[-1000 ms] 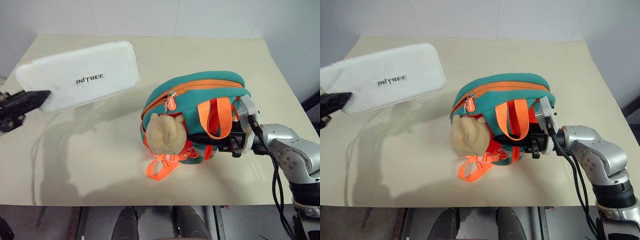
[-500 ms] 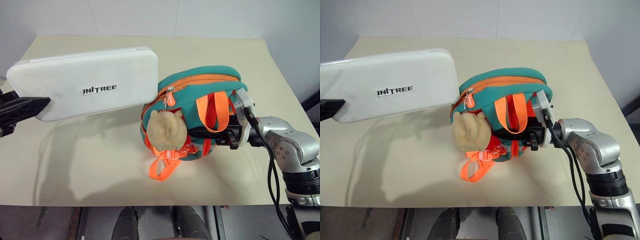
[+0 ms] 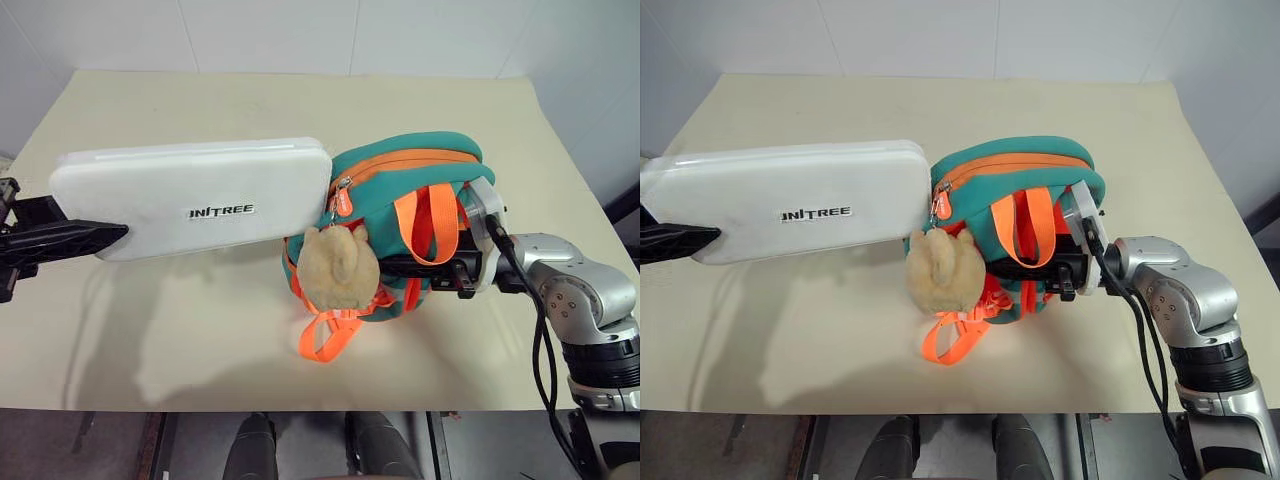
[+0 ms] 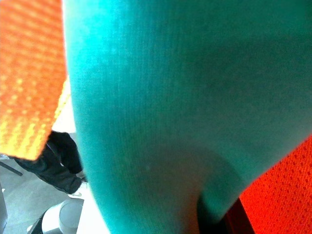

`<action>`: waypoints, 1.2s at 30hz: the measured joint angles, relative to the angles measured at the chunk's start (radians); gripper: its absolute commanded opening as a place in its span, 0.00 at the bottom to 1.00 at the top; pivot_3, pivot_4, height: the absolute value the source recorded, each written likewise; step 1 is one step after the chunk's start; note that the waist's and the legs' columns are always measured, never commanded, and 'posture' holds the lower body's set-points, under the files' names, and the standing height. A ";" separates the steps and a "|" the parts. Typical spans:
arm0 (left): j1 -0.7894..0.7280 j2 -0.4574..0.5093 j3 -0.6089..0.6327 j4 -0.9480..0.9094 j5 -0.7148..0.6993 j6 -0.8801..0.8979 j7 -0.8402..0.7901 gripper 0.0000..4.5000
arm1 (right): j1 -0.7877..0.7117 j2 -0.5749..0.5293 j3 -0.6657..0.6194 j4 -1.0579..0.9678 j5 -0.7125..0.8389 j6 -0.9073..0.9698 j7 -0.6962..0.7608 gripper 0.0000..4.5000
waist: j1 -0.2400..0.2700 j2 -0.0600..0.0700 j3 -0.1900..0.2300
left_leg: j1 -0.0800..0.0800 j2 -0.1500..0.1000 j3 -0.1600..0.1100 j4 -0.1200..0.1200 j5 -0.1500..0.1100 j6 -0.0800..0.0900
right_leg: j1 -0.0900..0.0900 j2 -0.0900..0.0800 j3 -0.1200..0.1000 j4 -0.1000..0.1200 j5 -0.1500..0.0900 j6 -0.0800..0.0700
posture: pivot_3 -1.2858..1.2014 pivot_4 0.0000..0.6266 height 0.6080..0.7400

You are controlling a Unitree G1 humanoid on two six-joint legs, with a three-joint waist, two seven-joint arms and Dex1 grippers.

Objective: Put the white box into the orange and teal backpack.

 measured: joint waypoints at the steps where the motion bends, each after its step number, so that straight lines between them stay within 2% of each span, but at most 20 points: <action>1: -0.002 0.010 -0.013 0.000 0.010 -0.015 -0.007 0.29 | 0.000 0.000 0.000 0.000 0.000 0.000 -0.001 0.00 | 0.000 0.000 0.000 | 0.000 0.000 0.000 0.000 0.000 0.000 | 0.000 0.000 0.000 0.000 0.000 0.000 | 0.52 0.24 1.00; 10: -0.011 0.093 -0.088 0.017 0.108 -0.108 -0.072 0.29 | 0.001 0.012 0.000 -0.001 -0.004 -0.003 -0.010 0.00 | -0.001 0.000 0.000 | 0.000 0.000 0.000 0.000 0.000 0.000 | 0.000 0.000 0.000 0.000 0.000 0.000 | 0.52 0.24 1.00; 15: -0.057 0.087 -0.115 0.038 0.129 -0.137 -0.063 0.29 | 0.002 0.021 0.000 -0.001 -0.010 -0.007 -0.015 0.00 | 0.000 0.000 0.000 | 0.000 0.000 0.000 0.000 0.000 0.000 | 0.000 0.000 0.000 0.001 0.000 0.000 | 0.52 0.24 1.00; 20: -0.165 0.023 -0.136 0.050 0.071 -0.078 0.021 0.29 | 0.004 0.029 -0.003 -0.002 -0.012 -0.009 -0.020 0.00 | 0.000 0.000 0.000 | 0.000 0.000 0.000 0.002 0.000 0.000 | 0.000 0.000 0.000 0.002 0.000 0.000 | 0.52 0.24 1.00; 29: -0.154 0.022 -0.069 0.067 0.017 0.039 0.018 0.29 | 0.004 0.037 -0.004 -0.002 -0.022 -0.010 -0.019 0.00 | -0.001 0.000 0.000 | 0.000 0.000 0.000 0.002 0.000 0.000 | 0.000 0.000 0.000 0.003 0.000 0.000 | 0.52 0.24 1.00; 36: -0.083 0.076 -0.016 0.097 0.031 0.067 -0.040 0.29 | 0.008 0.041 -0.004 -0.002 -0.025 -0.011 -0.017 0.00 | -0.001 0.000 0.000 | 0.000 0.000 0.000 0.002 0.000 0.000 | 0.000 0.000 0.000 0.003 0.000 0.000 | 0.52 0.24 1.00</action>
